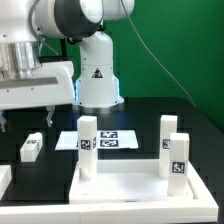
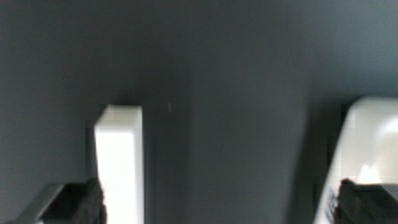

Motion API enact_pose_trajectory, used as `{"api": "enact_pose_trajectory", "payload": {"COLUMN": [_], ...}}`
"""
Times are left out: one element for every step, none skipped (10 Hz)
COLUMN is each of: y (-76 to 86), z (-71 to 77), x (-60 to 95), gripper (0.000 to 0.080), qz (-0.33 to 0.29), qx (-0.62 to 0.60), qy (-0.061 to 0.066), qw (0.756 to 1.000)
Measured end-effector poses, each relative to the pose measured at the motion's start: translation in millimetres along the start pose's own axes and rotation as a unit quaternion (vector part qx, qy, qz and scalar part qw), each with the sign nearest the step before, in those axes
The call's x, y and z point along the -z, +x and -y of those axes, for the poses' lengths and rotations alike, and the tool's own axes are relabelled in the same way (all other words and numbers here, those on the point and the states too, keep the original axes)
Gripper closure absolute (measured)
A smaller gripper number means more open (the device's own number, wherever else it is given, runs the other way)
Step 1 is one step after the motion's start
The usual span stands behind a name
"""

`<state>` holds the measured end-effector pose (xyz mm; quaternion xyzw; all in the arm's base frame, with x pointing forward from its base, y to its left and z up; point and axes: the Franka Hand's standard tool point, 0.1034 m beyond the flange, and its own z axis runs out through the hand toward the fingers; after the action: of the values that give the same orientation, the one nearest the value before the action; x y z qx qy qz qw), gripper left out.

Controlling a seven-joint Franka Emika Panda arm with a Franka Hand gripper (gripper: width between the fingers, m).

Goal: Assemble desk

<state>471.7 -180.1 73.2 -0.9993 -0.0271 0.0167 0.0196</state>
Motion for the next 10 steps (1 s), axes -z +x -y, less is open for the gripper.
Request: {"api": "enact_pose_trajectory", "payload": {"y": [-9.8, -18.9, -17.2, -18.8, -25.0, -23.8, -26.8, -41.0, -41.6, -44.2], "z": [-9.3, -14.1, -17.4, -12.5, -9.7, -10.2, -8.6, -7.4, -12.1, -11.0], "x": [-16.3, -24.9, -31.6, -31.8, -30.3, -31.6, -34.0, -37.9, -47.1, -47.6], "gripper": [0.0150, 0.0150, 0.0150, 0.0150, 0.0150, 0.0150, 0.0150, 0.0150, 0.0150, 0.0150], "qz": [0.059, 0.124, 0.147, 0.159, 0.202, 0.230, 0.258, 0.324, 0.358, 0.403], "qx": [0.001, -0.004, -0.012, -0.015, -0.014, -0.013, -0.014, -0.032, -0.042, -0.057], "qy": [0.006, 0.024, 0.027, 0.030, 0.036, 0.038, 0.041, 0.044, 0.029, 0.038], "qw": [0.998, 0.992, 0.989, 0.987, 0.979, 0.972, 0.965, 0.944, 0.932, 0.913]}}
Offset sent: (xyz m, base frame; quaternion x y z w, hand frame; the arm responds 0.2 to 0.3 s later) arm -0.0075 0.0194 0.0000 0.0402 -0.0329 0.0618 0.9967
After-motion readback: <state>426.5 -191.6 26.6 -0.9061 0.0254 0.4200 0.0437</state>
